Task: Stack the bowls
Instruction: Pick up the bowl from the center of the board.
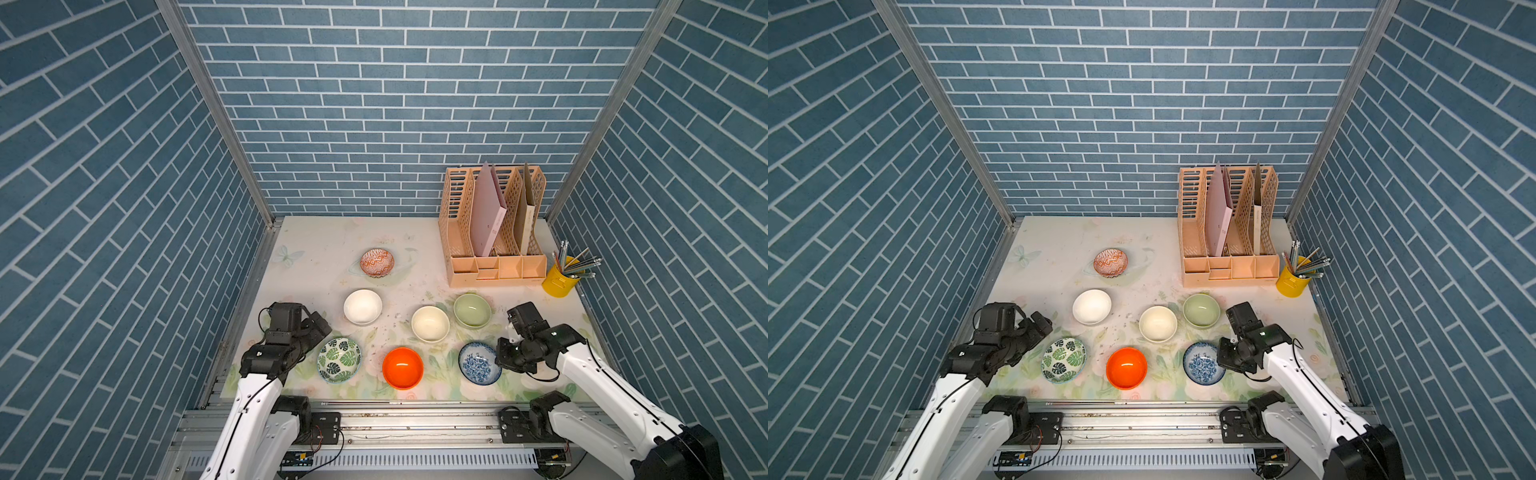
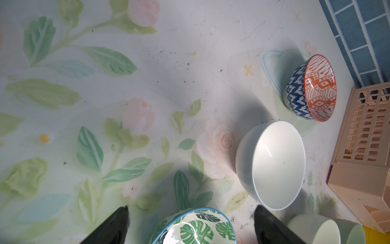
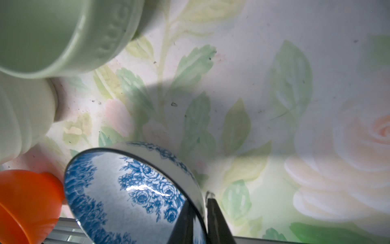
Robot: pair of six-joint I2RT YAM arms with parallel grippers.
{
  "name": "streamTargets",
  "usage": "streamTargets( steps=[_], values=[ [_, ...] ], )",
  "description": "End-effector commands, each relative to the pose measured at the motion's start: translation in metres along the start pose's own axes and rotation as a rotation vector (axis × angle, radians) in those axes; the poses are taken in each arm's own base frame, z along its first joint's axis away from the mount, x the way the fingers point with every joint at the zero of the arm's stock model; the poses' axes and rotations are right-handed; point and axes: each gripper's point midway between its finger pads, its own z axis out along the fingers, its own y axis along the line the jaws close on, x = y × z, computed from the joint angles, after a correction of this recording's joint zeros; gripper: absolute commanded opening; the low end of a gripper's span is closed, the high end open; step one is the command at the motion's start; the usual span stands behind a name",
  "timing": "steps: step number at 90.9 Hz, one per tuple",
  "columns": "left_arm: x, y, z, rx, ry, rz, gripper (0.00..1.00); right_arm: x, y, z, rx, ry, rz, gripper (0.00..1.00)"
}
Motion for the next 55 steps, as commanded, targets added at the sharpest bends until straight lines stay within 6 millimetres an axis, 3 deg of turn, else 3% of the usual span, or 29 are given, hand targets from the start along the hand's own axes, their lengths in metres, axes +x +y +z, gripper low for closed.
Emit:
streamTargets(
  steps=[1, 55],
  values=[
    [0.003, 0.004, 0.003, -0.009, 0.008, 0.001, 0.95, 0.003, -0.001, 0.003, 0.005, 0.010, 0.004, 0.15],
    [0.003, 0.004, 0.004, -0.010, 0.008, 0.001, 0.96, 0.001, 0.009, -0.008, -0.025, 0.012, -0.009, 0.00]
  ],
)
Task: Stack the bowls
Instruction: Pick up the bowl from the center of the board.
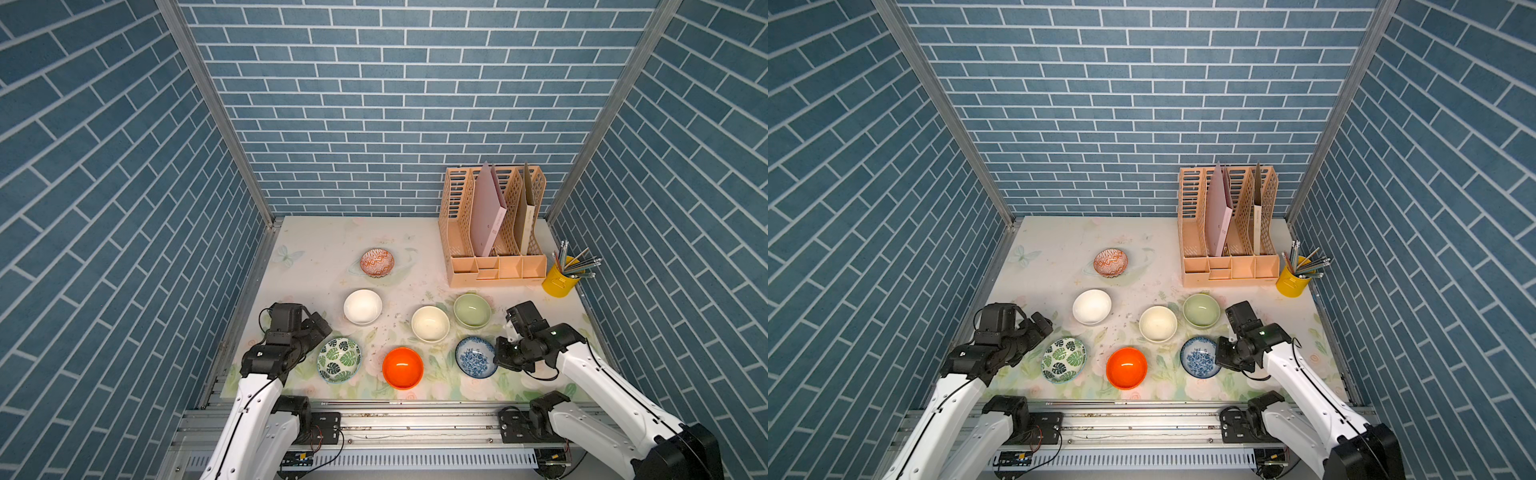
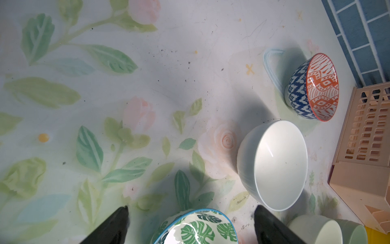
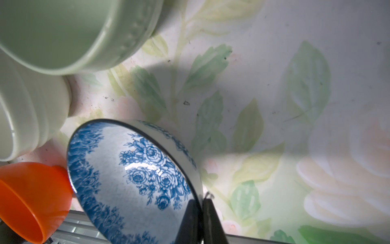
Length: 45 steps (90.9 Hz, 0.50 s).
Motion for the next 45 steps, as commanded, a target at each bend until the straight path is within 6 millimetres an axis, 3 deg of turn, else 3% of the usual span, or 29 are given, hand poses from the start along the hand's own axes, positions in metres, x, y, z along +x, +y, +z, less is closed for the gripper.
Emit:
streamTargets(
  steps=[1, 45],
  values=[
    [0.002, 0.003, 0.002, -0.009, 0.006, 0.001, 0.96, 0.001, 0.002, -0.007, 0.005, 0.007, 0.001, 0.00],
    [0.002, -0.002, -0.001, 0.012, 0.015, 0.017, 0.95, 0.000, 0.019, -0.037, -0.050, -0.022, -0.011, 0.00]
  ],
)
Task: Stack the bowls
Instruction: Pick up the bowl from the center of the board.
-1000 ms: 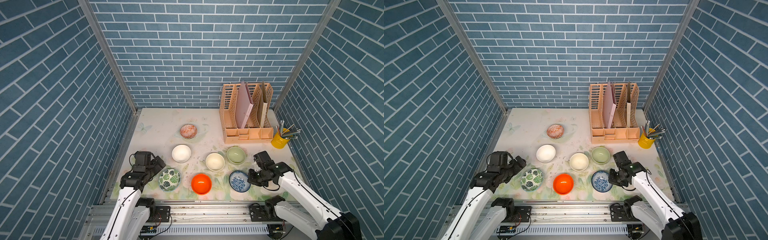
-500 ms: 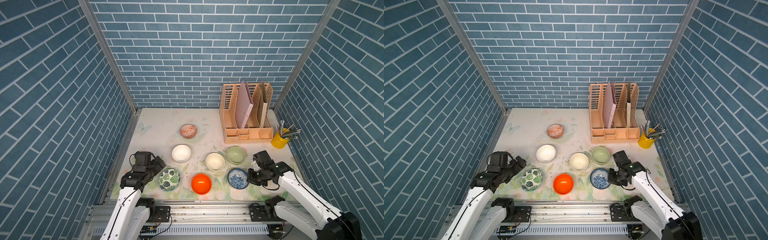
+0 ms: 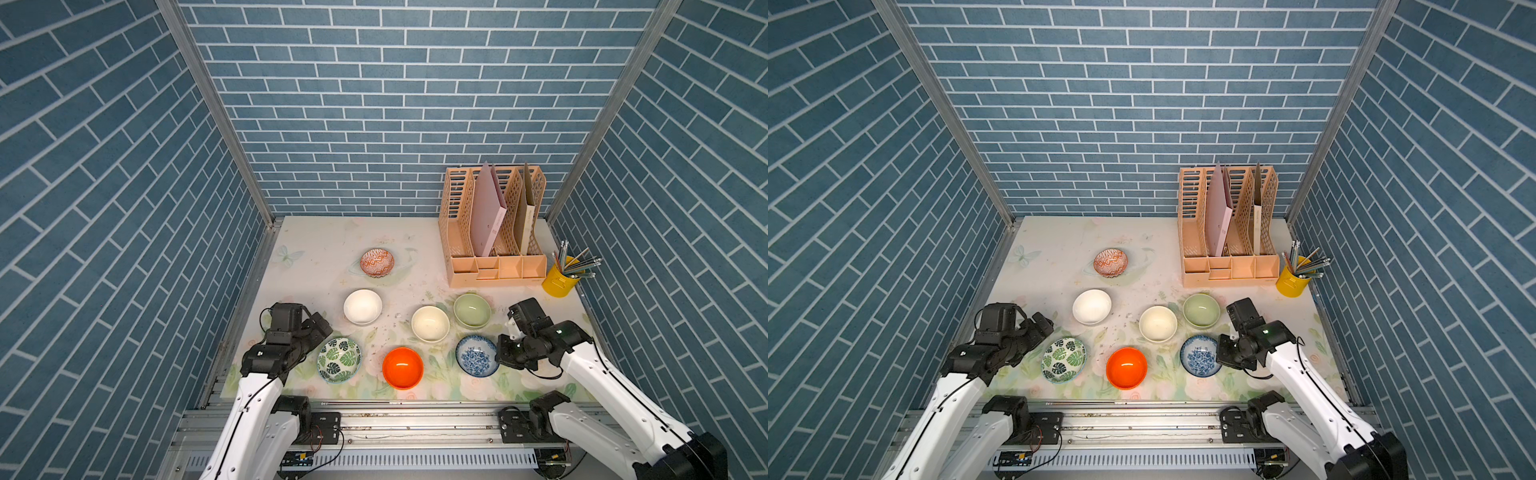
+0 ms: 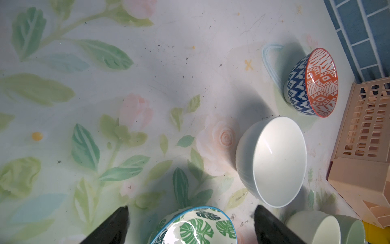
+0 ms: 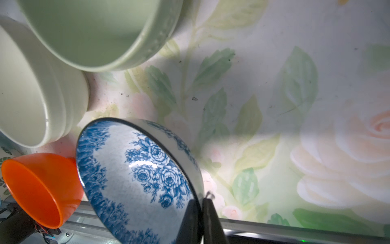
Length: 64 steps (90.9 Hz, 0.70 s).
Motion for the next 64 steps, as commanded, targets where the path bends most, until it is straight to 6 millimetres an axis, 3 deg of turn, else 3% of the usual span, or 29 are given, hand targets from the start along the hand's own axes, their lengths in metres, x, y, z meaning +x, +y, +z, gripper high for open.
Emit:
streamTargets(
  steps=[1, 26, 64],
  values=[
    [0.000, 0.000, -0.001, 0.002, 0.000, 0.011, 0.96, 0.000, 0.011, -0.016, -0.038, -0.009, 0.002, 0.00],
    [-0.004, -0.011, -0.011, 0.037, 0.003, 0.037, 0.94, -0.014, 0.033, -0.045, -0.081, -0.053, -0.017, 0.00],
    [-0.025, -0.049, -0.047, 0.127, -0.010, 0.147, 0.83, -0.071, 0.080, -0.098, -0.134, -0.211, -0.142, 0.00]
  ],
)
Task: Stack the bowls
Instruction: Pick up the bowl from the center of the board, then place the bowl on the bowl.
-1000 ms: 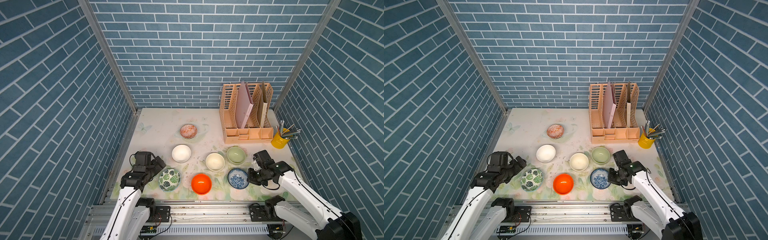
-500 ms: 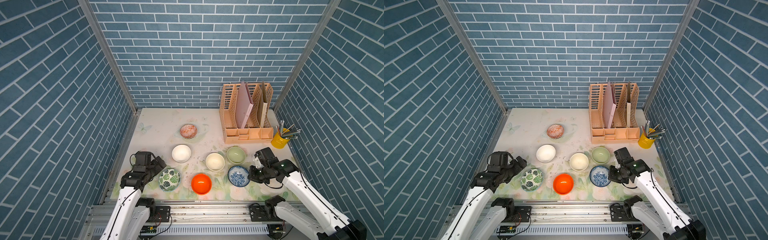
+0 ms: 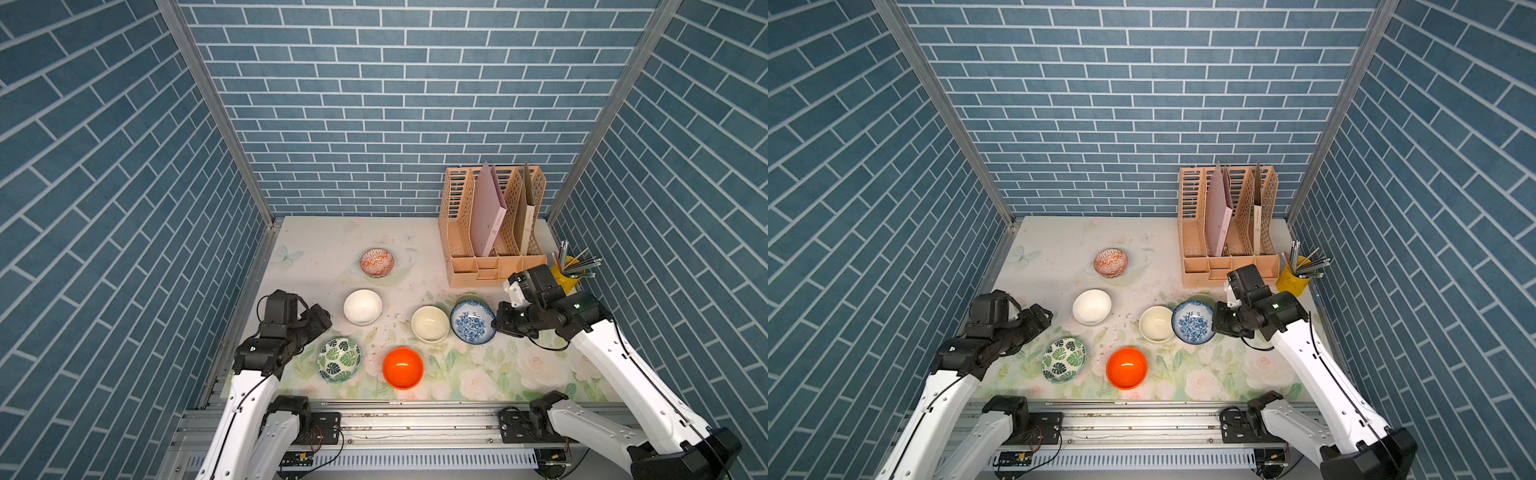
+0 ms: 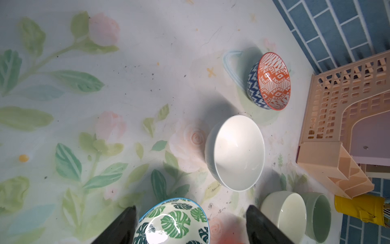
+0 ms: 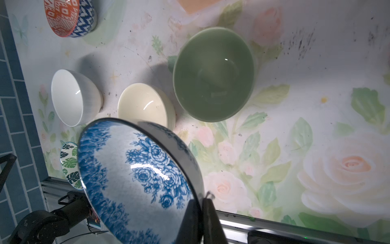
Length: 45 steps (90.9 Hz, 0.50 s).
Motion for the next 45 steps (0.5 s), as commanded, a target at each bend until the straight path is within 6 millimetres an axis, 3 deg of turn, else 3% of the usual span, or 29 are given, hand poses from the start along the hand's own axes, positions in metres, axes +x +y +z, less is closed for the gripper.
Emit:
streamTargets(
  steps=[1, 24, 45],
  values=[
    [-0.007, -0.011, -0.013, 0.023, 0.000, 0.056, 0.83, -0.018, 0.016, -0.012, -0.039, -0.069, -0.054, 0.00],
    [-0.019, -0.060, -0.039, 0.199, 0.022, 0.176, 0.78, -0.040, 0.035, -0.017, -0.086, -0.109, -0.103, 0.00],
    [-0.024, -0.095, -0.046, 0.334, 0.064, 0.241, 0.79, -0.051, 0.060, 0.000, -0.117, -0.090, -0.190, 0.00]
  ],
)
